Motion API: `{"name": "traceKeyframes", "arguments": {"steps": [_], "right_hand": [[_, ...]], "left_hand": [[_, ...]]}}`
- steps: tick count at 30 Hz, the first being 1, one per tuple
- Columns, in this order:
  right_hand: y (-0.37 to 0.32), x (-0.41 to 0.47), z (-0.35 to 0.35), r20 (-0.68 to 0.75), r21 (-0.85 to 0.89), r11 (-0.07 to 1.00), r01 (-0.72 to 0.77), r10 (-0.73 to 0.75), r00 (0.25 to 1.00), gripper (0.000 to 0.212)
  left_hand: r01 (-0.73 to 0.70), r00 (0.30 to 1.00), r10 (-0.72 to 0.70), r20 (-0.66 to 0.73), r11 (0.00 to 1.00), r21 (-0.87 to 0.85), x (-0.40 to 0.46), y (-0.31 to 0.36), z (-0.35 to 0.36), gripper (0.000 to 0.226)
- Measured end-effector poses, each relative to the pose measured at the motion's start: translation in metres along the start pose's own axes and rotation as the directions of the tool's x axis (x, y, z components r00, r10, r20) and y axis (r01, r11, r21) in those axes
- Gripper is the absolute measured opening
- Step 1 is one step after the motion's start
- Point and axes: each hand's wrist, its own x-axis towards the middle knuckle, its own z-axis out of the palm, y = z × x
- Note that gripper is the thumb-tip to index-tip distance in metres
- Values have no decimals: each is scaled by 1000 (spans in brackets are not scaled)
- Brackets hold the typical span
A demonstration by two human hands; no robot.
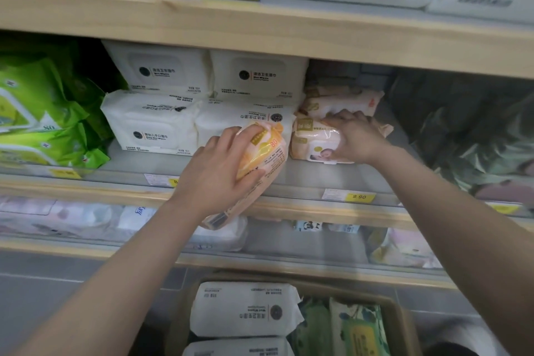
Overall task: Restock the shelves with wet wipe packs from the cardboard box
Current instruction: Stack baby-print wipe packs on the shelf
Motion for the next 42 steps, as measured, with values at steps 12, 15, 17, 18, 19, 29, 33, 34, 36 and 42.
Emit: {"name": "traceKeyframes", "arguments": {"steps": [12,15,17,18,19,29,33,34,36,42], "right_hand": [[-4,-1,4,14,-35,999,-2,2,1000,84],[-5,-1,6,26,-46,999,-6,8,1000,87],[-5,-2,5,56,-29,999,-14,15,998,93],[-7,-5,1,55,-9,1000,-19,19,998,95],[-10,-11,-3,20,25,1000,-15,15,1000,96],[-60,-133,-20,-62,811,585,-20,120,991,71],[-59,-154,-16,-111,761,641,-101,282,953,46],[-60,-156,-15,-105,750,654,-100,267,958,43],[-64,-153,-17,-126,764,643,-60,239,963,42],[-81,-107,-30,-156,793,603,-89,343,926,17]], "left_hand": [[3,1000,-3,-17,1000,2,1,-1,2,67],[6,1000,-6,-17,1000,-4,1,-1,2,64],[14,1000,-15,-19,999,-32,2,0,2,62],[22,1000,-23,-19,998,-53,3,1,1,61],[34,999,-35,-15,996,-78,3,3,0,60],[17,1000,-2,30,874,-486,-20,83,1,59],[91,996,-80,46,801,-591,-27,107,9,59],[96,995,-89,42,799,-594,-27,110,10,60],[107,993,-110,35,765,-635,-25,110,8,59],[324,935,-282,215,435,-840,-11,84,-7,31]]}}
